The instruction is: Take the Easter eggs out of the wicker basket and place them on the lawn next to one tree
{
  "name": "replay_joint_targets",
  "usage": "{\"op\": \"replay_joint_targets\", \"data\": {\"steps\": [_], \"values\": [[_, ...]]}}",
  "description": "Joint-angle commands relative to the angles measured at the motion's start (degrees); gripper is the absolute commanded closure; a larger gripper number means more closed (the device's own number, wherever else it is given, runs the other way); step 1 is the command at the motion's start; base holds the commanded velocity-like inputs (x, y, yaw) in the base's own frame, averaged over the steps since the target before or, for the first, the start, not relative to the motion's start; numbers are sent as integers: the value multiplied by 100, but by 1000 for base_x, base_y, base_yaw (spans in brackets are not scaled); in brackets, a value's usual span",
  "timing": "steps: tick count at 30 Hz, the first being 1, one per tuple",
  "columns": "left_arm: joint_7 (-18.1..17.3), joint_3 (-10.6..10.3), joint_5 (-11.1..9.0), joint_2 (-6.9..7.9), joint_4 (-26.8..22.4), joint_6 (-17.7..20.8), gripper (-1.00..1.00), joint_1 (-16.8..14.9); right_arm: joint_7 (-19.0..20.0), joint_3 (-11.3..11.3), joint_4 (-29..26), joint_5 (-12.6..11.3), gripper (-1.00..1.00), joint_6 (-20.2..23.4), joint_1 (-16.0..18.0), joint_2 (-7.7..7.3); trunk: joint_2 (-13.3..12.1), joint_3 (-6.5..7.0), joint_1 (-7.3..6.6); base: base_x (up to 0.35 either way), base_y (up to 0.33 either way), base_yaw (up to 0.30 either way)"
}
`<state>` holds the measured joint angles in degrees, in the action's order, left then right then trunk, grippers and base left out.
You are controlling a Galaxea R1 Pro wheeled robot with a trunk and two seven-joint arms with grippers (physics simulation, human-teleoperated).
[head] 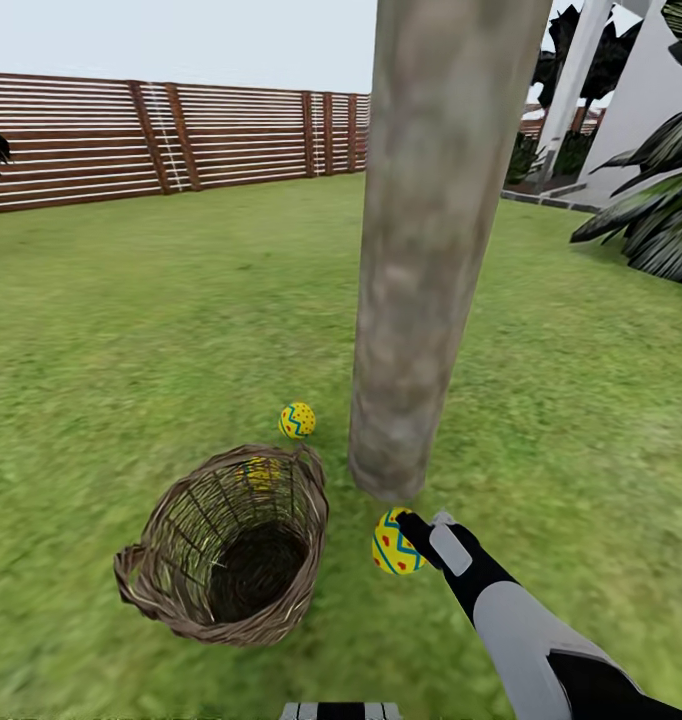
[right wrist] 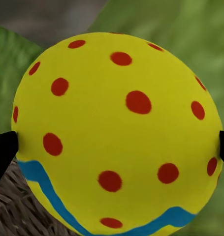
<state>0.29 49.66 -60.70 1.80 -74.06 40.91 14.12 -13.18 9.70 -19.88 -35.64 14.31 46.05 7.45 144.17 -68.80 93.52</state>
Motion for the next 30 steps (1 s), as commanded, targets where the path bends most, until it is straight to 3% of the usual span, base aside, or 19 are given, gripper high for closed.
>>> {"op": "replay_joint_targets", "data": {"steps": [1, 7, 15, 19, 23, 26, 30], "values": [[-2, 5, -16, 2, -3, 25, -100, 1, -26, 5, -16, -54, 100, 20, 0, 2, 3, -27, 2, 0, 0, 0], [-18, 16, -10, 44, -59, 30, -100, -4, 43, 6, -15, -55, 100, 20, 43, -5, 11, -160, 17, 0, 0, 0], [-2, 27, -3, 92, -696, 145, -100, 3, 335, 4, -14, -49, 100, -200, 138, 9, 22, -337, 38, 0, 0, 0], [-3, 65, -7, 171, -1168, 522, -100, -12, 342, -2, -15, -49, 100, -311, 147, 11, 22, -337, 38, 0, 0, 0], [32, 121, -52, 295, -1203, 619, -100, -56, 346, -3, -9, -47, 100, -332, 176, 9, 22, -337, 38, 0, 0, 0], [69, 335, -53, 266, -1168, 616, -100, -64, 348, -1, 1, -48, 100, -470, 183, 11, 23, -359, 40, 0, 0, 0], [58, 398, -91, 240, -1075, 620, -100, -67, 351, -3, 3, -48, 100, -627, 189, -1, 29, -448, 51, 0, 0, 0]]}}
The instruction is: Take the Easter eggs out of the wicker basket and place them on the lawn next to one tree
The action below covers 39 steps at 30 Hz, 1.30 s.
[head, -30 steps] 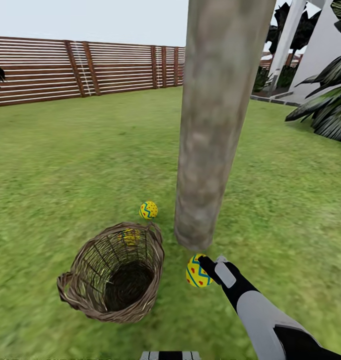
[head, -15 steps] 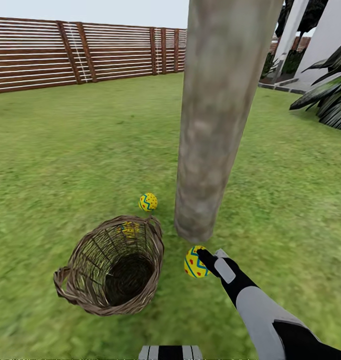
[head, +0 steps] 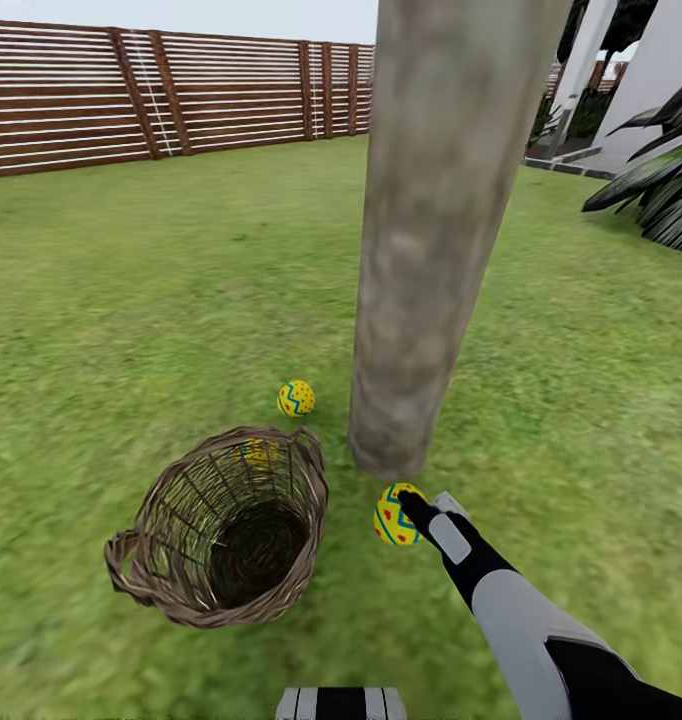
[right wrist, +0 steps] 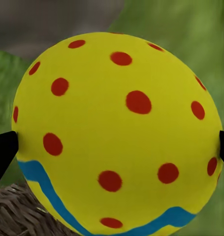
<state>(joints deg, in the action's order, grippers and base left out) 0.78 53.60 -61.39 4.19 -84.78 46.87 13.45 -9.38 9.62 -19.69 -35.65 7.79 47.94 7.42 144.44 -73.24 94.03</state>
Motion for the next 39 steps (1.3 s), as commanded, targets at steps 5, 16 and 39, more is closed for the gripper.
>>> {"op": "replay_joint_targets", "data": {"steps": [5, 16, 39], "values": [[-33, 16, -27, -5, 28, 36, -100, -1, -26, -3, -47, -37, 100, -23, 3, 13, 9, -115, 12, 0, 0, 0], [-62, 19, -35, -5, 31, 37, -100, -1, -29, -22, -79, -32, 100, -62, 5, 31, 21, -314, 35, 0, 0, 0], [-78, 10, -18, 29, 640, 14, -100, -9, -29, -22, -79, -38, 100, -59, 5, 31, 35, -558, 63, 21, 9, 0]]}}
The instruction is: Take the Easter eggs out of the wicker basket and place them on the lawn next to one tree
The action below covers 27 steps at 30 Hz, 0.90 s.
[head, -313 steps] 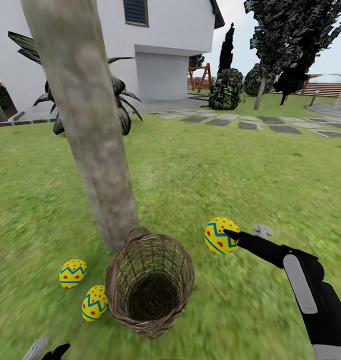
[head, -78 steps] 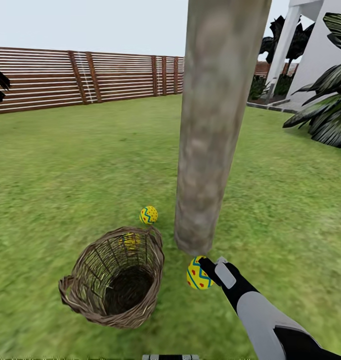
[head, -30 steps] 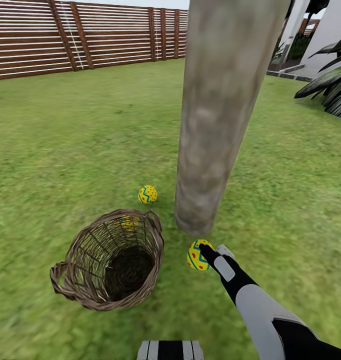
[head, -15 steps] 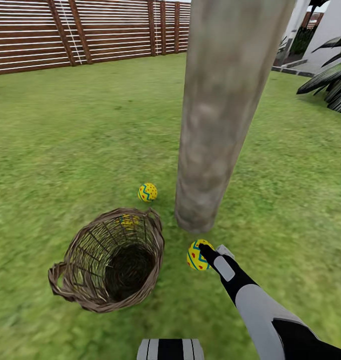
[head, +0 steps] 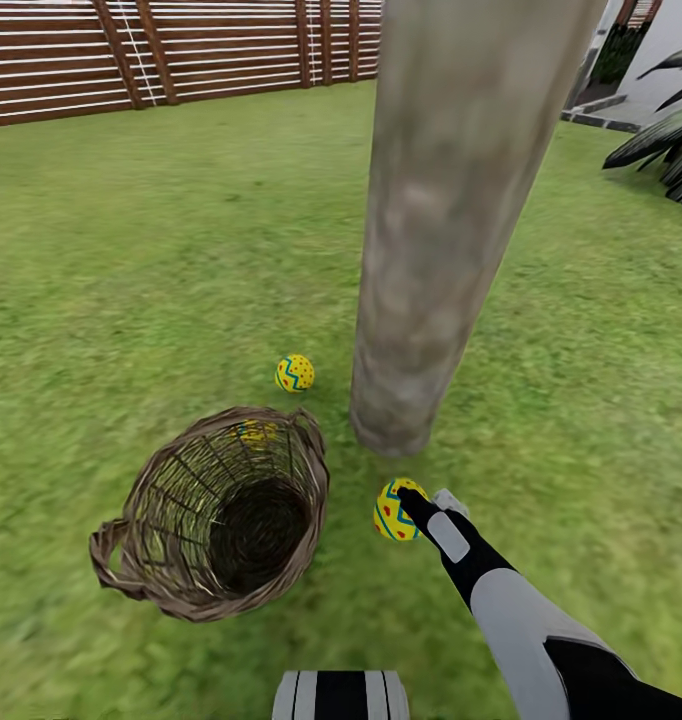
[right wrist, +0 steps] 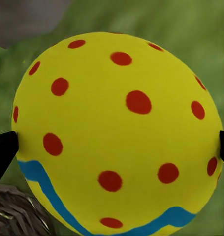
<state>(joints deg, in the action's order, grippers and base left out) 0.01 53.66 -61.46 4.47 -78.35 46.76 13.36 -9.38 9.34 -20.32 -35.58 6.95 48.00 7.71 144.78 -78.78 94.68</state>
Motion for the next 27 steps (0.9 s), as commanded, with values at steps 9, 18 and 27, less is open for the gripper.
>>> {"op": "replay_joint_targets", "data": {"steps": [9, 18, 27], "values": [[34, 10, 51, -47, 26, 12, -100, 0, -29, 6, -18, -45, 100, 25, -1, 2, 4, -48, 4, 21, 0, 0], [19, 2, 34, -20, 134, 20, -100, 0, -29, 6, -23, -45, 100, 25, -1, -5, 6, -70, 7, 102, 0, 0], [3, 6, 6, -16, 36, 70, -100, 0, -29, 5, -25, -45, 100, 26, -1, -6, 16, -248, 27, 2, 0, 0]]}}
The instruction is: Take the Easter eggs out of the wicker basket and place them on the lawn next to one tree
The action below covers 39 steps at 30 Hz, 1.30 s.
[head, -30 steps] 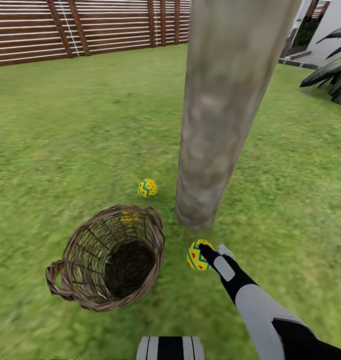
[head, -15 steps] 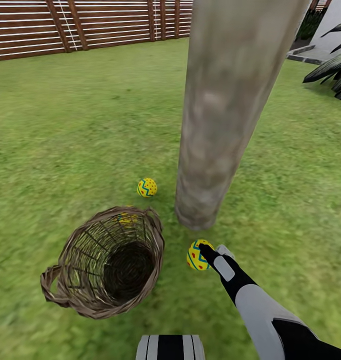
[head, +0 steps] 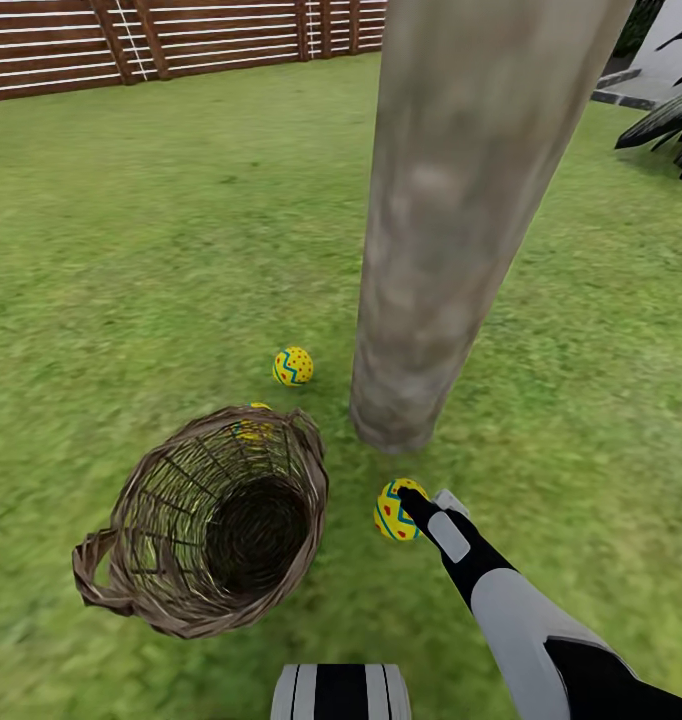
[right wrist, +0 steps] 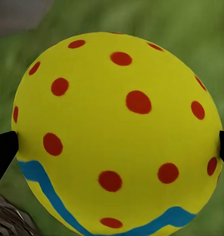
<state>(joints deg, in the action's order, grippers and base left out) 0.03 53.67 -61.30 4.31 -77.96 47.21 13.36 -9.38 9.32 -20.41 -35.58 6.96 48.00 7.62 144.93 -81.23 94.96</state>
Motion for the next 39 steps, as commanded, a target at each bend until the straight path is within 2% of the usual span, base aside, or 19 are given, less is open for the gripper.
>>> {"op": "replay_joint_targets", "data": {"steps": [1, 9, 13, 18, 24, 27, 31, 32, 39], "values": [[2, 2, -11, -9, -57, 33, -100, 0, -29, 7, -16, -45, 100, 25, -1, 2, 1, -3, -1, 0, 0, 0], [36, 11, 57, -125, -154, 0, -100, 8, -29, 8, -16, -44, 100, 25, -1, 2, 1, -3, -1, 90, 0, 0], [22, 32, 33, -103, -75, 18, -100, 7, -29, 5, -16, -44, 100, 25, -1, 2, 1, -3, -1, 76, 0, 0], [15, 54, -32, -108, -92, 77, -100, 3, -29, 4, -16, -45, 100, 25, -1, 2, 8, -114, 12, 10, 0, 0], [-1, 56, -45, -114, -120, 86, -100, 4, -29, 8, -16, -45, 100, 25, -1, 2, 8, -114, 12, 1, 0, 0], [4, 44, -37, -116, -147, 92, -100, 2, -29, 7, -16, -45, 100, 31, -1, 2, 12, -180, 20, 0, 0, 0], [-1, 54, -39, -121, -165, 95, -100, 6, -29, 7, -16, -45, 100, 34, -1, 2, 12, -180, 20, 0, 0, 0], [-2, 55, -39, -122, -166, 95, -100, 6, -32, 7, -16, -45, -100, 34, -1, 2, 12, -180, 20, 0, 0, 0], [13, 53, 10, -136, -138, 54, -100, 6, -38, 8, -19, -45, -100, 32, -1, -6, 12, -180, 20, 0, 0, 0]]}}
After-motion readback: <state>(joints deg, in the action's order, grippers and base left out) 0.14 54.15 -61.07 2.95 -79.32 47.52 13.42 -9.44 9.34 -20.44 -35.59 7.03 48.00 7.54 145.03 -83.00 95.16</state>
